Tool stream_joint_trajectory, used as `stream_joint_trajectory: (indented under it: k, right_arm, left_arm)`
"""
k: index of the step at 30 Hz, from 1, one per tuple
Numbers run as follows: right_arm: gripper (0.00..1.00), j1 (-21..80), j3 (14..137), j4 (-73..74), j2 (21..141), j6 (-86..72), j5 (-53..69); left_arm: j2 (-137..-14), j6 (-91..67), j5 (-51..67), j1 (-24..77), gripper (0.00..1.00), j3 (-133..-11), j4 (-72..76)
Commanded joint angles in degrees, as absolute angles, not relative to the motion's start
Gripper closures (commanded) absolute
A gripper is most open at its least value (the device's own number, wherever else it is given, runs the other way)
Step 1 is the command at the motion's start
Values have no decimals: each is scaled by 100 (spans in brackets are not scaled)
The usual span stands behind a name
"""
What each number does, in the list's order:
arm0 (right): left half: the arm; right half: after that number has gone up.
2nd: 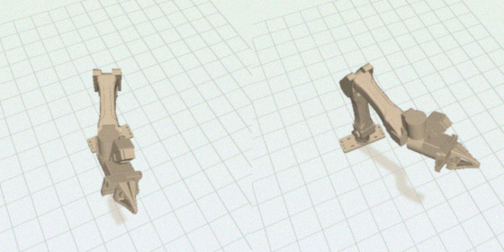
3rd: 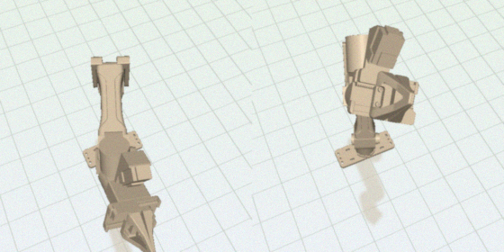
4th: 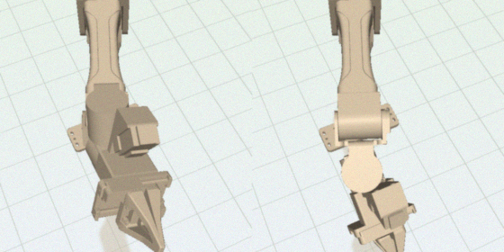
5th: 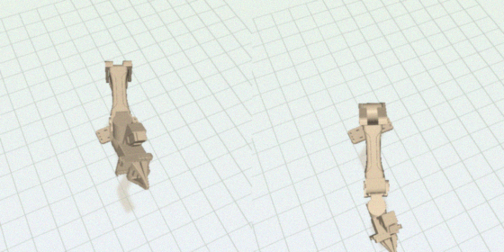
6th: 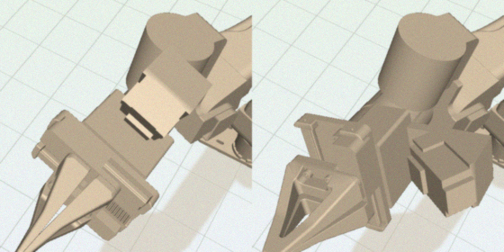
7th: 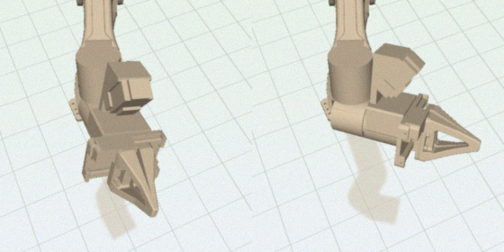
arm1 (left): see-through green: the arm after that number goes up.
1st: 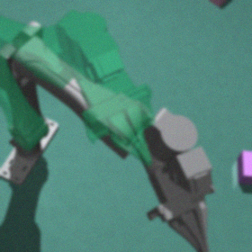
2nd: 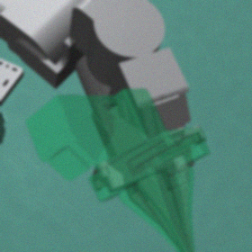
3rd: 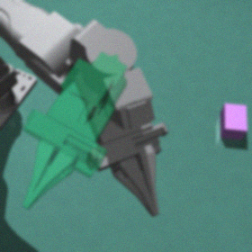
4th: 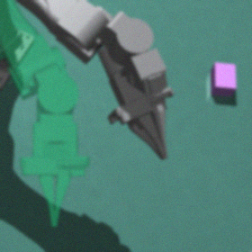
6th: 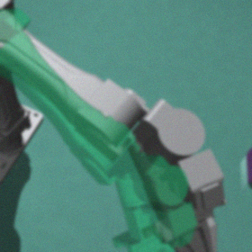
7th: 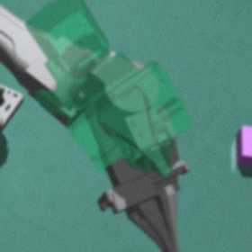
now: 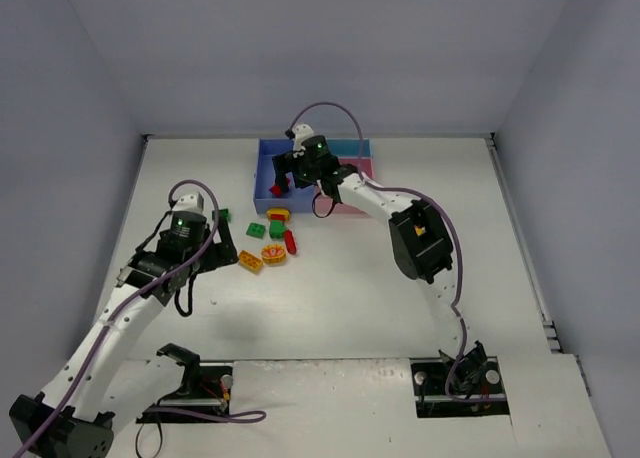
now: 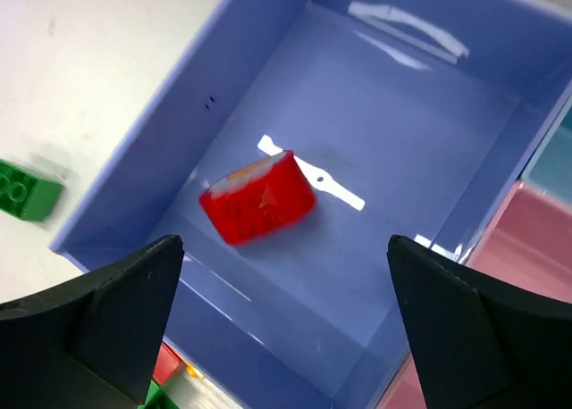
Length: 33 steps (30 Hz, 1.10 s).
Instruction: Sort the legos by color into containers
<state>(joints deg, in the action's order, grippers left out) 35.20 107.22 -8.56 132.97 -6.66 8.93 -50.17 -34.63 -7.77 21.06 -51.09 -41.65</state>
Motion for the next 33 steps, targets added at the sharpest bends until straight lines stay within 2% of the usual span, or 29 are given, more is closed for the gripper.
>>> stream_joint_trajectory:
  k: [1,5,11,14,19,26,31,33]
  right_arm:
    - [4,3489,11171,-1274,12710,-405,1002]
    - [4,3428,10838,-1126,12174,-308,721]
    - [5,3033,8862,-1107,10496,-904,528]
    - [6,2936,7869,-1099,9644,-1063,257]
    - [6,2699,6446,-950,8176,-1037,18]
    - [5,2558,5293,-326,6524,-1142,-465]
    - [5,2523,4808,-185,6047,-1327,-835]
    - [5,2522,4738,-150,5950,-1380,-852]
  left_arm:
    - [-5325,-3402,-914,2118,17,-5326,-3649]
    - [-5887,-3182,-888,1926,17,-5581,-3366]
    - [-7194,-2945,-624,1100,17,-6213,-2734]
    - [-8046,-2795,-895,985,17,-6730,-2602]
    - [-9367,-2663,-704,730,17,-7540,-2593]
    - [-10801,-2663,-606,624,17,-8323,-2541]
    - [-11293,-2567,-571,519,17,-8481,-2487]
    - [-11390,-2505,-563,510,27,-8525,-2487]
